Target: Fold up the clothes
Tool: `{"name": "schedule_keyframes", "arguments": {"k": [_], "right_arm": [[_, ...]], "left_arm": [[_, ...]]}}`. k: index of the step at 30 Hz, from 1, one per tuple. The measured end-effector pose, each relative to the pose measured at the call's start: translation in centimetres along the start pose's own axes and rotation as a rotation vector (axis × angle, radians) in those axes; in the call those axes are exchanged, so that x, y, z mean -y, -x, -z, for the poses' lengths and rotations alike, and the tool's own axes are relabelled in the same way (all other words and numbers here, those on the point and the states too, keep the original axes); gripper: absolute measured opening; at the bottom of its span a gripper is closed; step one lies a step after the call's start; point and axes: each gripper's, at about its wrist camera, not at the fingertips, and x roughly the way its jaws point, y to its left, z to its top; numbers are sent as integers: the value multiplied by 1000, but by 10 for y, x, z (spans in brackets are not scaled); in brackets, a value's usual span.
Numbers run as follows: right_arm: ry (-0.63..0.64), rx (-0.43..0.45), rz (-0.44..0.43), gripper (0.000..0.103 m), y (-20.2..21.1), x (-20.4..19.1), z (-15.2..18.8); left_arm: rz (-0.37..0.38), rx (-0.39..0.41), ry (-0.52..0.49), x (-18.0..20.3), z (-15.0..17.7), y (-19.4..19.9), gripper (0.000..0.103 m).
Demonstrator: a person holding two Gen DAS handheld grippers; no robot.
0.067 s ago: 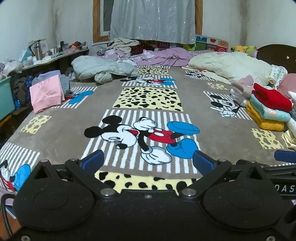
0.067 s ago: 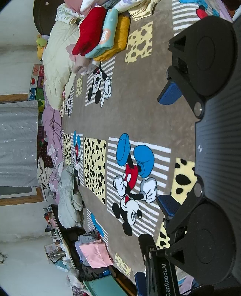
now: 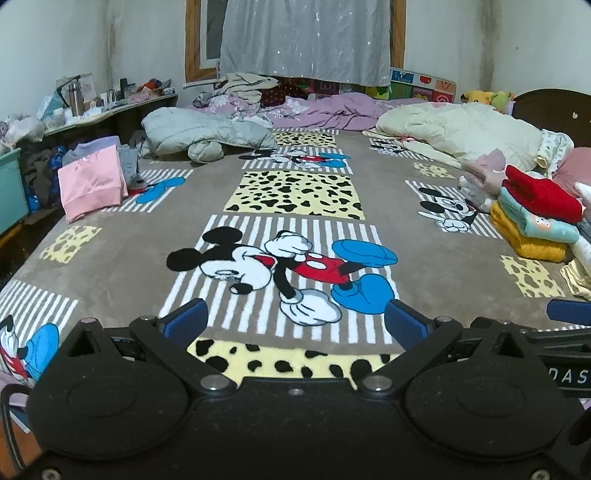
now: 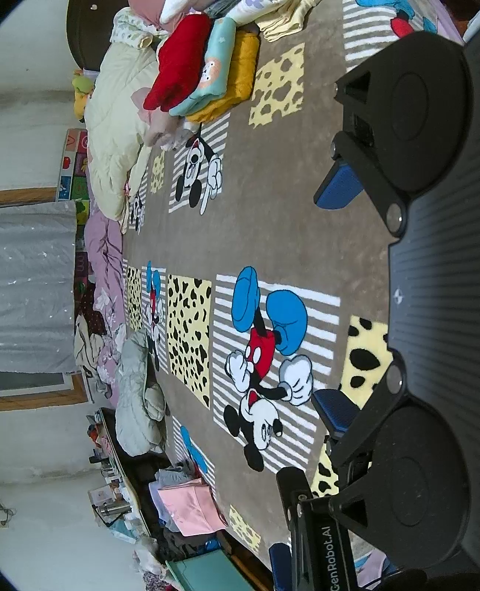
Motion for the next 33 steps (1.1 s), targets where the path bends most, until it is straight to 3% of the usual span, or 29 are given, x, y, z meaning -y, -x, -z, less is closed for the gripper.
{"name": "schedule_keyframes", "arguments": {"k": [33], "right_arm": [[15, 4, 11, 103, 0, 2, 0]], "left_arm": [[27, -35, 31, -7, 2, -4, 103]]}}
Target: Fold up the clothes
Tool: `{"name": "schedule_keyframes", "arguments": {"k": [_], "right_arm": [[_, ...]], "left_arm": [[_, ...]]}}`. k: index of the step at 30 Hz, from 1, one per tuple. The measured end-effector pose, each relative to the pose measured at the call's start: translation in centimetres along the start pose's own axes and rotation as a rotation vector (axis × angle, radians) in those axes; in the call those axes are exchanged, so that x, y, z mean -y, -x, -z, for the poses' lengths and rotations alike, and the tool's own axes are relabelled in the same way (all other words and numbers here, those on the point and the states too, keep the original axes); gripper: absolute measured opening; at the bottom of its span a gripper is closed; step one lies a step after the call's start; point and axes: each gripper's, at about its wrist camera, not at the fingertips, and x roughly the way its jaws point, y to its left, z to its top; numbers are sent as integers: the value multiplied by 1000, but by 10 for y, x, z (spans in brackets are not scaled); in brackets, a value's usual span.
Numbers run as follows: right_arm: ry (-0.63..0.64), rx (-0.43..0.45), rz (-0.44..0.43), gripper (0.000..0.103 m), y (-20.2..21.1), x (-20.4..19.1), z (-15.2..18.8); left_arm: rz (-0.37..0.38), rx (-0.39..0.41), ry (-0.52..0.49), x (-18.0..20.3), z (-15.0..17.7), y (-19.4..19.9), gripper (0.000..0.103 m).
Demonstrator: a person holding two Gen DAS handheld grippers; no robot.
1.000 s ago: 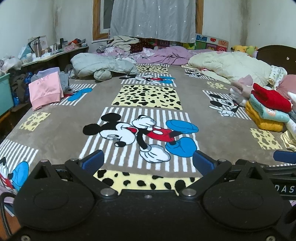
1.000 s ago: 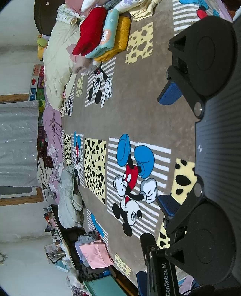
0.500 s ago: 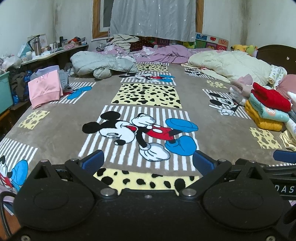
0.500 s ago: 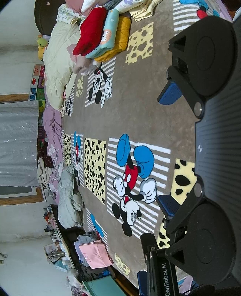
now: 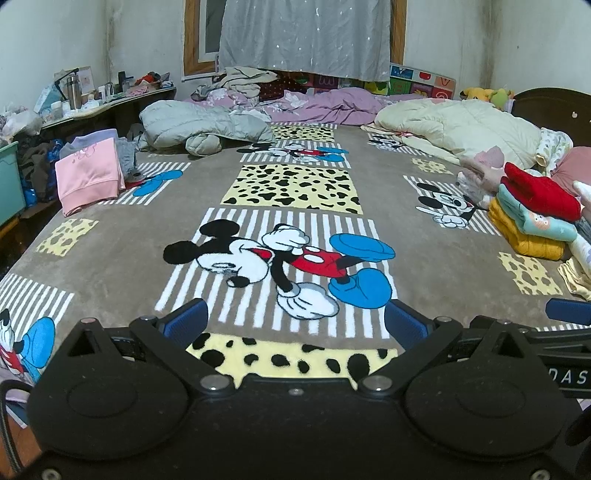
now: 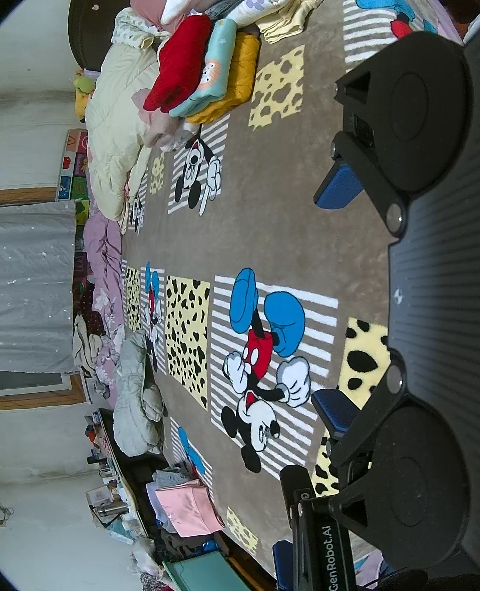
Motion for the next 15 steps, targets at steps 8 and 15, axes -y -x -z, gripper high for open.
{"name": "schedule_keyframes", "arguments": {"k": [8, 15], "right_arm": [[0, 0, 0, 103, 0, 2, 0], [-4, -5, -26, 103, -7, 1, -1]], "left_arm": [[-9, -5, -5, 6, 0, -2, 103], [-26, 3, 5, 3, 0, -6, 103]]}}
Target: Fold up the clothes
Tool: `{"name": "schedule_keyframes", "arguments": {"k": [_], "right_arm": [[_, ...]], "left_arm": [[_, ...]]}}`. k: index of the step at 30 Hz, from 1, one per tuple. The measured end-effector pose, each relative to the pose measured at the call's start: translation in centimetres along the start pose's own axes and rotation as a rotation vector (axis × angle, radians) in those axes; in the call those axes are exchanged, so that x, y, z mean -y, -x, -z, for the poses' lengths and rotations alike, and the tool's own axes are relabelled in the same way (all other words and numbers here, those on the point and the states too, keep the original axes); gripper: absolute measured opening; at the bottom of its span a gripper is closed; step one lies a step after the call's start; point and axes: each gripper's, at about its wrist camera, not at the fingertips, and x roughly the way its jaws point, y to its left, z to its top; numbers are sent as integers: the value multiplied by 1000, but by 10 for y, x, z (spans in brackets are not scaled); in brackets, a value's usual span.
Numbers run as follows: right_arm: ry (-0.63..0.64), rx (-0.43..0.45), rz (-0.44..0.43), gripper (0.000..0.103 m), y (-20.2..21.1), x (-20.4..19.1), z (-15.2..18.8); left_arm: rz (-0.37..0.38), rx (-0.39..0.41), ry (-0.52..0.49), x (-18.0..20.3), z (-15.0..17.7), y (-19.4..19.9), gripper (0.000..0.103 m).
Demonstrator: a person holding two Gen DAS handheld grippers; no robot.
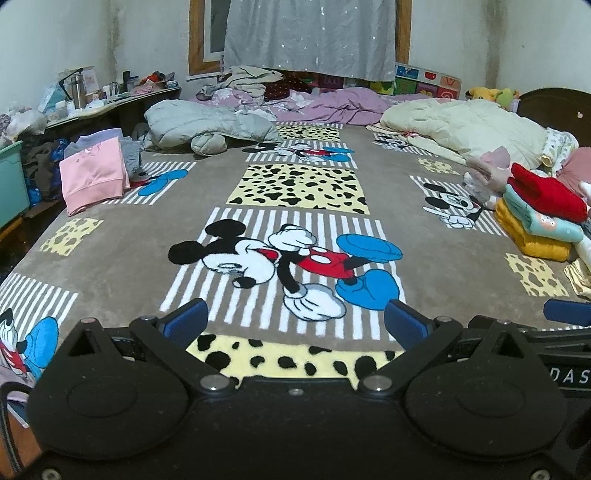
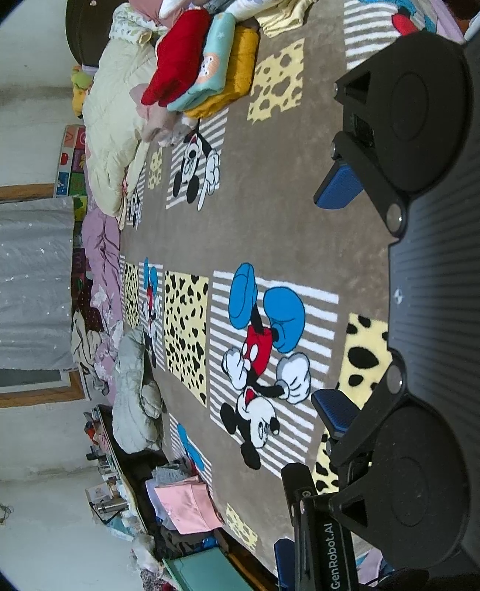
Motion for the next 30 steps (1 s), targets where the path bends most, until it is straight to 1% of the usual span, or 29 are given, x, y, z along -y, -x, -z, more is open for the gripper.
{"name": "schedule_keyframes", "arguments": {"k": [5, 10, 12, 16, 18, 19, 20, 21, 22, 23, 24, 25, 27, 28, 30], "right_arm": [[-10, 3, -46, 103, -8, 0, -2], [10, 15, -56, 103, -20, 0, -10], [21, 31, -76, 103, -26, 0, -15], [35, 100, -108, 103, -44, -4, -33], [38, 140, -125, 103, -54, -5, -42], [33, 171, -139, 103, -60, -7, -48], [28, 198, -154, 103, -66, -9, -53], [25, 218, -169, 103, -72, -11, -58], [25, 238, -184, 103, -80, -15, -64], [27, 254, -199, 103, -88, -20, -70], [38, 255, -212, 103, -96, -26, -76], [49, 259, -221, 103, -105, -33, -82], [55, 300, -221, 103, -120, -46, -90], [55, 315, -240, 103, -127, -52, -94], [46, 319, -291, 103, -150, -65, -100]], "left_arm": [[-14, 1, 21, -4, -1, -8, 103], [5, 9, 65, -16, -10, -22, 103], [-16, 48, 114, -31, -19, -27, 103], [-66, 153, 189, -73, -42, -44, 103], [-75, 146, 221, -99, -55, -58, 103], [-82, 127, 231, -111, -63, -66, 103], [-108, 116, 255, -126, -70, -75, 103], [-132, 120, 282, -139, -77, -81, 103], [-142, 132, 301, -154, -83, -88, 103], [-135, 154, 313, -166, -88, -93, 103], [-136, 170, 336, -181, -95, -102, 103], [-149, 168, 351, -192, -100, -110, 102], [-164, 183, 362, -219, -114, -129, 102], [-177, 209, 379, -232, -119, -137, 101], [-204, 261, 412, -259, -130, -154, 101]]}}
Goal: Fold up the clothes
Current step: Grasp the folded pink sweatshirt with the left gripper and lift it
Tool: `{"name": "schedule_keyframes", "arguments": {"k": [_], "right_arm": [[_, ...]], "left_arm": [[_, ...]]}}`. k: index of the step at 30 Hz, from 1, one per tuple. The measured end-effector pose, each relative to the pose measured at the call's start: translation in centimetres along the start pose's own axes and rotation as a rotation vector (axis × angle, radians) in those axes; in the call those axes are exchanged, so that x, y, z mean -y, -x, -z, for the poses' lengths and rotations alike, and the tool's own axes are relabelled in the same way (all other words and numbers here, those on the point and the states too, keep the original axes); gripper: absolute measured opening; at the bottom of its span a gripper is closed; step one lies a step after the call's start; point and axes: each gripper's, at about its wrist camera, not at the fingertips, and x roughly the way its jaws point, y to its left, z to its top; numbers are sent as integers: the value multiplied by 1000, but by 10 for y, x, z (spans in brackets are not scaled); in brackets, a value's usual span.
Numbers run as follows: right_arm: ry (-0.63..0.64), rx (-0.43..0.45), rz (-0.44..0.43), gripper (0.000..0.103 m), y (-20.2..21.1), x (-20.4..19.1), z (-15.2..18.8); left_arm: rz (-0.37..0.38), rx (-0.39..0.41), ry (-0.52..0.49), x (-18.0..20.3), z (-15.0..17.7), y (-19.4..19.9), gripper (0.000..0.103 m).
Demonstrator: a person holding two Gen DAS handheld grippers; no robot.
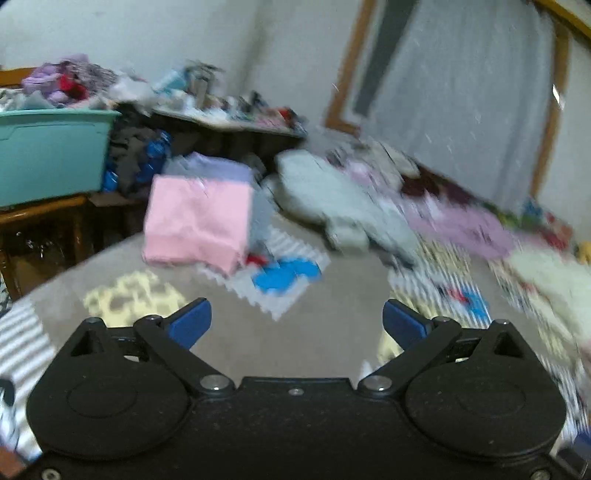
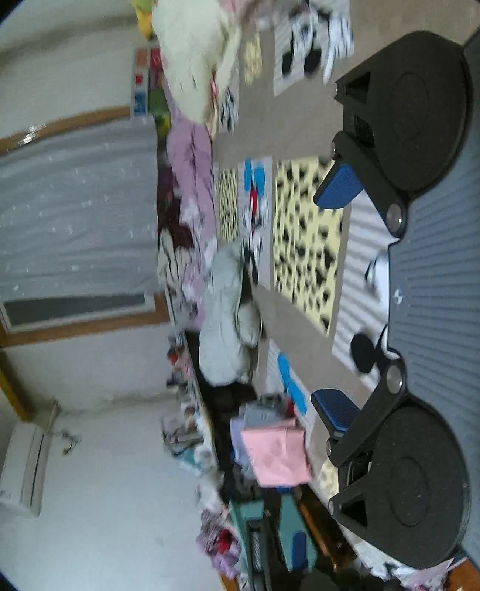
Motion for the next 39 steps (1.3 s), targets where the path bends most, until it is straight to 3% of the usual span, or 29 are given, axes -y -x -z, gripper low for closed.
{"name": "schedule_keyframes", "arguments": {"k": [5, 10, 14, 19, 23, 25, 27, 29, 30, 32, 33, 39], "right_arm": [[-76, -22, -66, 103, -73, -6, 31], [-222, -112, -81, 103, -120, 4, 93], [-332, -38, -107, 103, -110, 21, 109], [-343, -57, -128, 103, -115, 23, 115], [-353, -57, -142, 103, -118, 28, 121], [-354, -55, -144, 103, -121, 29, 122], [-352, -54, -145, 103, -123, 29, 122], [-348, -55, -143, 103, -126, 28, 121], [-346, -55, -142, 103, -128, 28, 121], [-343, -56, -140, 103, -128, 28, 122], [-342, -59, -140, 103, -129, 27, 121], [-345, -65, -142, 103, -130, 27, 121]], "left_arm": [[-76, 75, 43, -40, -23, -75, 100], [-99, 45, 140, -80, -12, -153, 87], [-106, 28, 284, -114, 1, -209, 85], [-81, 13, 466, -136, 13, -257, 85], [-91, -6, 514, -135, 15, -285, 82], [-83, -11, 523, -135, 14, -294, 82], [-52, -15, 535, -136, 11, -299, 75], [-30, -26, 536, -136, 10, -303, 48], [-23, -35, 532, -135, 9, -305, 42], [-12, -22, 533, -135, 9, -297, 18], [-5, -13, 533, -136, 8, -292, 12], [69, 44, 390, -114, -1, -227, 11]]}}
